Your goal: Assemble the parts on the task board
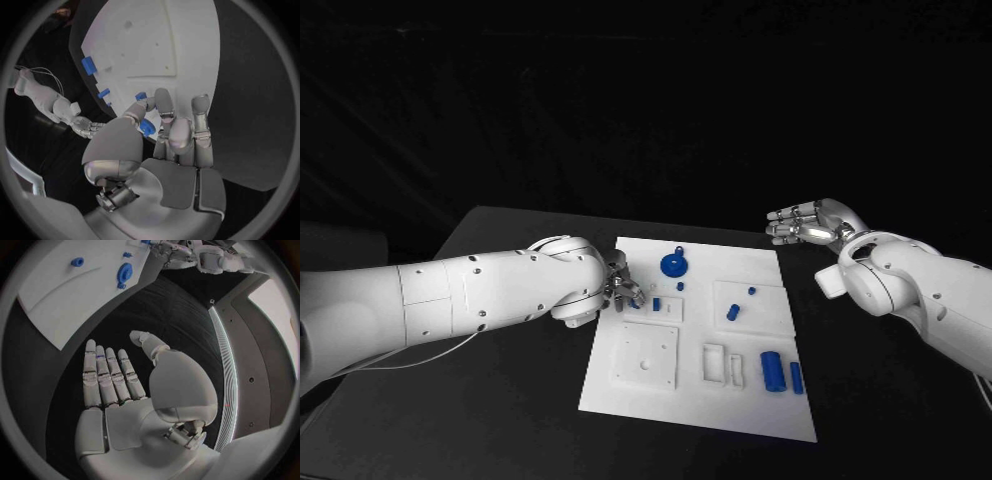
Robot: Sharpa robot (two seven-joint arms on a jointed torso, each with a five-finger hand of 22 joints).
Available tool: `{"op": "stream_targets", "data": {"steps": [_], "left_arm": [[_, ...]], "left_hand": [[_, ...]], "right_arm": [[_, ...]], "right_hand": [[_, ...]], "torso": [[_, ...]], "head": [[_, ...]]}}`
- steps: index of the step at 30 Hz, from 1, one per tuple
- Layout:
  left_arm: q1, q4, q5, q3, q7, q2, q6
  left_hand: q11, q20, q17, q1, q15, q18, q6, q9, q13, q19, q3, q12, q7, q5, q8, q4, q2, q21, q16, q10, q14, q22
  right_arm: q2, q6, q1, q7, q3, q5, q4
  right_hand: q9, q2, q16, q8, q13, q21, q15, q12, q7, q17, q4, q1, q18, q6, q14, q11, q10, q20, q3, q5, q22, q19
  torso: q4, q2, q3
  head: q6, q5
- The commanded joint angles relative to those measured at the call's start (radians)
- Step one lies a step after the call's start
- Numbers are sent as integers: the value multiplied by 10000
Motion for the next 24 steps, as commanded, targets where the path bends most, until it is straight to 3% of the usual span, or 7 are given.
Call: {"op": "stream_targets", "data": {"steps": [1, 24], "left_arm": [[-141, -59, -33, -115, -281, 31, 553], [-191, -256, -133, -117, -259, 394, 707]], "left_hand": [[-259, 43, 3, 47, -23, -34, 1965, -15, -13, -59, 343, 51, -1111, -37, 27, -343, 170, 20, 55, 305, 19, 193], [-263, 40, -9, -62, -30, -26, 1965, 0, -15, -44, 363, 61, -1114, -135, 28, -445, 308, 30, 47, 305, 31, 189]], "right_arm": [[2, 168, -8, 86, 4, -102, 3], [25, 201, -37, 99, 4, -100, 3]], "right_hand": [[-14, 25, -36, -57, -10, 22, 25, -52, 6, -10, 3, 104, 44, -33, -64, -15, -79, 5, -74, 33, -14, -72], [-15, 18, -36, -58, -11, 28, 30, -52, 10, -10, 1, 107, 52, -51, -74, -8, -94, 11, -77, 36, -12, -80]], "torso": [[-8, 3, 1], [1, -3, 9]], "head": [[5, 9], [-33, 8]]}}
